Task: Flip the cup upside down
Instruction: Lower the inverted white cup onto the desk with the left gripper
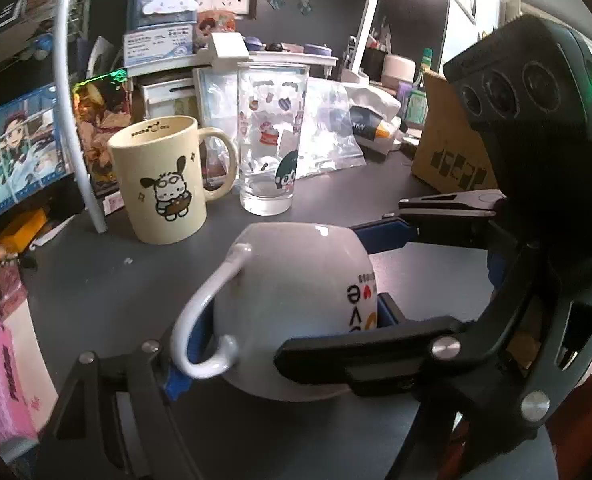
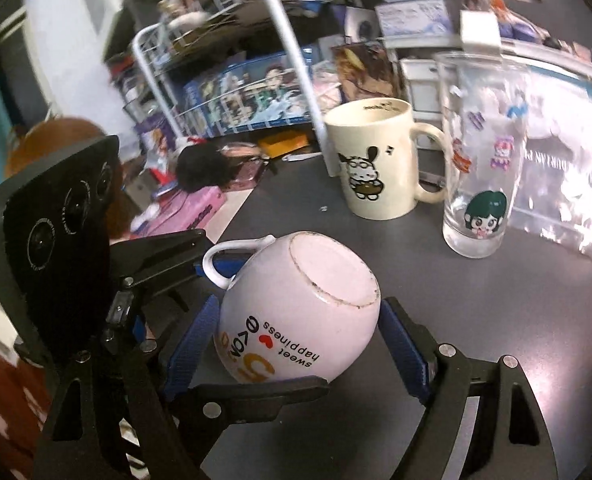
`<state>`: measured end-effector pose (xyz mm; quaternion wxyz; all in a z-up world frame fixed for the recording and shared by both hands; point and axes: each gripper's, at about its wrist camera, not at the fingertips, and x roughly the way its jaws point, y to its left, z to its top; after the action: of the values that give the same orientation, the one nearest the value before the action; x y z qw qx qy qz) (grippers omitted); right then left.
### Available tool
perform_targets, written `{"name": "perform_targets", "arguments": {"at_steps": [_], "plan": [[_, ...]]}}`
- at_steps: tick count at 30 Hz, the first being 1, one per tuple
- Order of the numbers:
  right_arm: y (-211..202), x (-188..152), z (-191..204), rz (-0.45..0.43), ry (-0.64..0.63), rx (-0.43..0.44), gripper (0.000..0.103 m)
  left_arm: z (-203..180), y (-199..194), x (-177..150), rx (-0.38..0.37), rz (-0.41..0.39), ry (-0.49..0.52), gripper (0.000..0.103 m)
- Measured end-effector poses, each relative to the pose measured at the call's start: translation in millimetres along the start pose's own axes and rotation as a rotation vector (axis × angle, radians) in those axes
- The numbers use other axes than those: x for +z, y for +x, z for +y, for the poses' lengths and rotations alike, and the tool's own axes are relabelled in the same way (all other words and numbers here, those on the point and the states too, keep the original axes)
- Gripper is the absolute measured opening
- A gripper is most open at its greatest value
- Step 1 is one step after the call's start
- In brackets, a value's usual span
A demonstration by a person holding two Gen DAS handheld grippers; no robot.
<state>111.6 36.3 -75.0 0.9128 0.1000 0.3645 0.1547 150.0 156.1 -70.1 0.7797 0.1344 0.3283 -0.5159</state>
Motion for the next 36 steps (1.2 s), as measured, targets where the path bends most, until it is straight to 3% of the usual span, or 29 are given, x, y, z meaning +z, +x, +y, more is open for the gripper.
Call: {"name": "perform_targets", "arguments": {"at_steps": [9,20,36], "plan": [[0,-7,16,0.008,-0.076,0.004,0.077,-5,-13,-19,0.022,-0.052,-0.014,0.077],[0,-16,36,0.009,-0.166,-0.015,0.072,-5,-15,-36,0.023,-0.049,-0.044,0.077],[1,-18,39,0.021,-0.167,-0.017,0.071,-10,-12,-42,0.049,-0.039,-0.016,0.077]]}}
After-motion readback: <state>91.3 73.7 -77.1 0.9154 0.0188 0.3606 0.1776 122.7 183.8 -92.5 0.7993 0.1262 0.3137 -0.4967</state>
